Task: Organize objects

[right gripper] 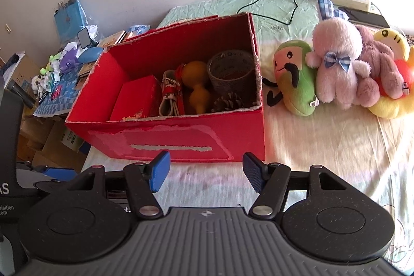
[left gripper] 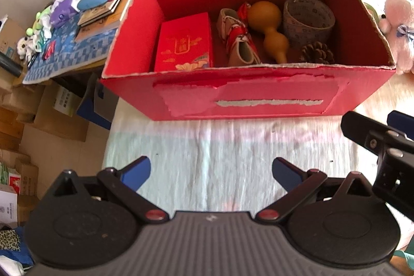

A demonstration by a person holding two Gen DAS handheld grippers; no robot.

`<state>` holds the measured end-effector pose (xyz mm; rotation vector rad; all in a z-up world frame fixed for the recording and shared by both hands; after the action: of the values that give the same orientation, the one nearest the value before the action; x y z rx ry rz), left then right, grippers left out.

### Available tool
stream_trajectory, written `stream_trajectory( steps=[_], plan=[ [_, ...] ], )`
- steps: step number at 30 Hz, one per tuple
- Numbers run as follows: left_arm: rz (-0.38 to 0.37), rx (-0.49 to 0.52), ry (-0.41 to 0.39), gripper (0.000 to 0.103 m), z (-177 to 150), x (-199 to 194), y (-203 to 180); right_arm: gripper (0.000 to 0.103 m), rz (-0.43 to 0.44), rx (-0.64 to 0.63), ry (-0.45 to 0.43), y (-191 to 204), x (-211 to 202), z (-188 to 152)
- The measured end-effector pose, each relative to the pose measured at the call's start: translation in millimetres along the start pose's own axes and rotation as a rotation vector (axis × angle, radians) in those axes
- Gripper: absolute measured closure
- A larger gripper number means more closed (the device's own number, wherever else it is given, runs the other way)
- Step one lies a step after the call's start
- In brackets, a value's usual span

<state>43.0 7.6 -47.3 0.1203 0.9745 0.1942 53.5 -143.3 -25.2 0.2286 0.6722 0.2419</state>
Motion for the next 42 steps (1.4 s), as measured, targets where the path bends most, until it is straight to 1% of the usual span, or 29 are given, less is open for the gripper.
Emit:
stream_trajectory(
  steps=[7, 11, 17, 21, 26, 30, 36, 42],
  plan=[
    [-0.037, 0.013, -0.031, 0.003, 15, -6, 6, 0.038, -0.026, 0.003, -0.034, 8, -5, 17],
    [-0.064, 0.029, -0.085, 0.002, 32, -14, 9, 0.037, -0.044, 0.016, -0.08, 13, -7, 33],
    [-0.08, 0.045, -0.157, 0.002, 62, -17, 19, 0.036, -0.081, 0.017, -0.142, 21, -3, 53],
    [-0.087, 0.055, -0.199, 0.002, 76, -13, 24, 0.036, -0.107, 0.024, -0.169, 24, 5, 59],
    [-0.105, 0.058, -0.232, 0.002, 87, -3, 29, 0.036, -0.138, 0.042, -0.179, 28, 19, 60],
    [-0.116, 0.07, -0.257, 0.002, 92, 5, 35, 0.036, -0.171, 0.03, -0.203, 33, 28, 61],
    [-0.151, 0.083, -0.256, 0.002, 96, 20, 36, 0.036, -0.218, 0.025, -0.203, 30, 40, 58],
    [-0.172, 0.097, -0.249, 0.002, 96, 31, 35, 0.036, -0.239, 0.035, -0.2, 28, 47, 53]
  ],
)
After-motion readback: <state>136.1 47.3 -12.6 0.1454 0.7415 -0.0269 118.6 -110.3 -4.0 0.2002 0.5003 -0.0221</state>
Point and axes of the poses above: each gripper's, at about its wrist camera, not at the fingertips, and x roughly the way its jaws point, y to its left, z to its top, the point moved 7 cm from there along x, roughly the way its jaws point, and after that the axes turned 15 degrees about -y, right-handed, at the moved point
